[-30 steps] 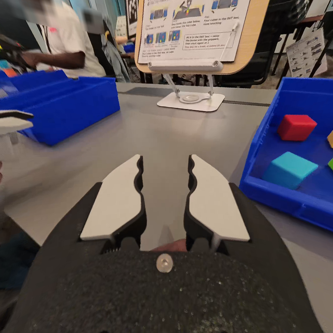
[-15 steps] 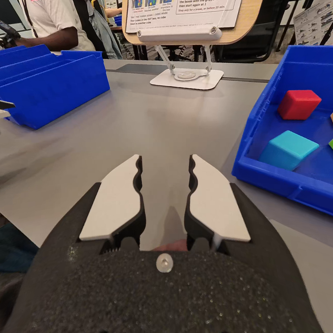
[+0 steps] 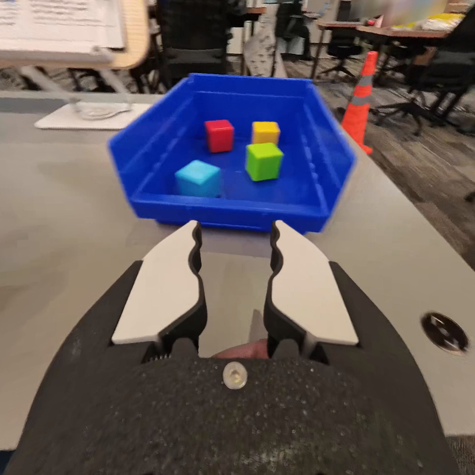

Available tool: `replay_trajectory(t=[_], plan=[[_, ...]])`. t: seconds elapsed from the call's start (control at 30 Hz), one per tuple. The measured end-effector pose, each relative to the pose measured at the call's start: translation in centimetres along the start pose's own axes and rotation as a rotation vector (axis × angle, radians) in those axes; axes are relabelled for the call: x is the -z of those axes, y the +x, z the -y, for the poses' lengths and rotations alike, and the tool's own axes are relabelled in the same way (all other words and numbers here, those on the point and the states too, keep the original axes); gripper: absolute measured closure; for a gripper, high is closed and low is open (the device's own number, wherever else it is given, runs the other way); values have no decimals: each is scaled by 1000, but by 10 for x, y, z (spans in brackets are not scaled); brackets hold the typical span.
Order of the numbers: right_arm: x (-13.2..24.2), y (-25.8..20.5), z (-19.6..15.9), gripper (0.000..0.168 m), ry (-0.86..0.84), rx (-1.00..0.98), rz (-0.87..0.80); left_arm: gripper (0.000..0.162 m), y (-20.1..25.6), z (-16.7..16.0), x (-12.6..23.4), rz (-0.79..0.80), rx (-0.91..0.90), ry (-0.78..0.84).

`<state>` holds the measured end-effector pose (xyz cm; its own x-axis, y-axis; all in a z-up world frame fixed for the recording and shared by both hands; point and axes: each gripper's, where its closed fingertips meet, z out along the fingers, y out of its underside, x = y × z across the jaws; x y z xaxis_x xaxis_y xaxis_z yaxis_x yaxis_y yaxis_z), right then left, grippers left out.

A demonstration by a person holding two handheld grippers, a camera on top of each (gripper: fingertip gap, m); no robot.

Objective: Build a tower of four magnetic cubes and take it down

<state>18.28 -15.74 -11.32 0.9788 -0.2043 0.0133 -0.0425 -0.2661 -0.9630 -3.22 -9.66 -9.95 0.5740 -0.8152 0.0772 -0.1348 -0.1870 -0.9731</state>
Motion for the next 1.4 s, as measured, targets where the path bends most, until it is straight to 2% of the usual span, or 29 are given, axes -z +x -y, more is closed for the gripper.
replay_trajectory(t=[0.1,0.17,0.2,0.27,0.3,0.33,0.43,0.53,0.63,0.67,0.73,0.77,0.87,1.1,1.23,1.4], plan=[[-4,43,1,116,36,-112,-75,107,45,1,-61,-19,-2,-59],[-11,65,3,115,29,-169,-92,109,64,7,-93,2,32,-43],[-15,77,7,117,56,-191,-108,108,71,11,-106,17,54,-29],[-22,90,11,120,60,-255,-95,95,76,15,-127,78,103,-17],[-26,92,9,118,38,-275,-73,98,73,13,-135,125,107,-29],[-30,95,6,117,18,-282,-75,103,68,12,-140,170,98,-45],[-38,99,1,117,-12,-264,-93,102,47,17,-141,281,98,-28],[-49,99,16,120,21,-264,-75,107,35,8,-147,300,141,-76],[-73,89,11,121,-49,-268,-34,128,24,9,-152,303,179,-75],[-80,86,6,123,-76,-259,-38,148,24,9,-153,288,170,-85],[-87,78,7,136,-70,-252,-29,152,21,9,-154,312,149,-105],[-87,75,16,143,-16,-258,-25,152,20,9,-154,317,143,-113],[-87,78,22,163,40,-354,-79,157,13,9,-150,366,150,-116],[-68,31,30,163,62,-339,-146,160,-15,7,-112,431,178,-109],[-37,-22,32,163,127,-367,-124,160,-35,13,-56,454,142,-62],[-9,-105,33,163,148,-348,-24,160,-67,1,31,515,113,-45]])
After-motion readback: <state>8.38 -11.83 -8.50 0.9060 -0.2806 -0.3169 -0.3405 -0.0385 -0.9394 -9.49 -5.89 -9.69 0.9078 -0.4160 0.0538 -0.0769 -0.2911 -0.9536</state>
